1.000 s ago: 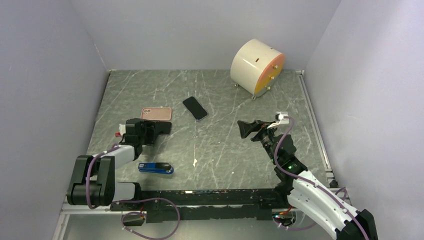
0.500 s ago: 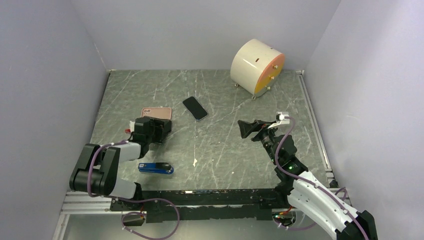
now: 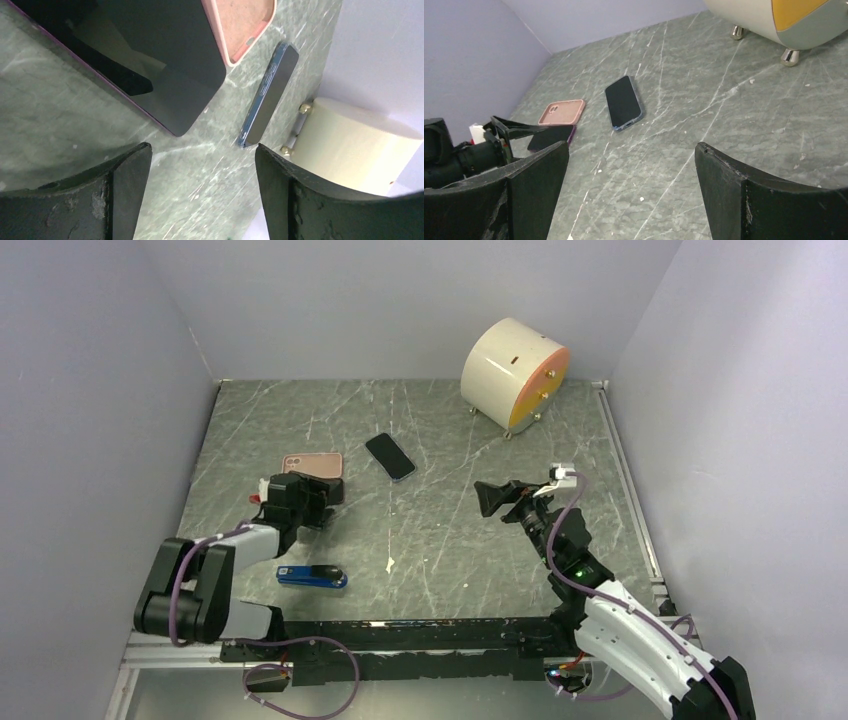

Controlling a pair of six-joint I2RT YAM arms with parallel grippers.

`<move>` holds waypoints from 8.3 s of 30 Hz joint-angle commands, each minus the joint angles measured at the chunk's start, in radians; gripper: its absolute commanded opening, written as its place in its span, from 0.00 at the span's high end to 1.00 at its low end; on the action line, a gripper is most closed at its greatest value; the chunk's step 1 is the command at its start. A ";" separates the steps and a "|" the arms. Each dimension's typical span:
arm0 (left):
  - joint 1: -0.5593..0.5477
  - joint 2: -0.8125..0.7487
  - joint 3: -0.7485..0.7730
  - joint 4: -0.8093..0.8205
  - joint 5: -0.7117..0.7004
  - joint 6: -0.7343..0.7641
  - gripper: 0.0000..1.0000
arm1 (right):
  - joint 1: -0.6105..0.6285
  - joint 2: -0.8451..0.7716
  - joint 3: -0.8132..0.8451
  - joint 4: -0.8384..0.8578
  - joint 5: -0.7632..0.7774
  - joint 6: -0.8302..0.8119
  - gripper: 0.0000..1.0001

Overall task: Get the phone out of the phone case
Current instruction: Place the phone at the center of the board, then pick up the phone at the center of the board.

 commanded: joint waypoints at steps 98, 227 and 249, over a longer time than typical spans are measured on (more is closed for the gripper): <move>-0.273 0.372 0.681 -0.672 -0.231 0.916 0.06 | -0.008 0.513 0.193 0.107 -0.042 -0.274 0.01; -0.221 -0.168 0.328 -0.361 0.126 0.738 0.06 | 0.254 0.959 0.640 -0.395 -0.222 -0.417 0.66; -0.235 -0.029 0.206 0.114 0.553 0.595 0.13 | 0.254 0.723 0.471 -0.095 -0.240 -0.346 0.69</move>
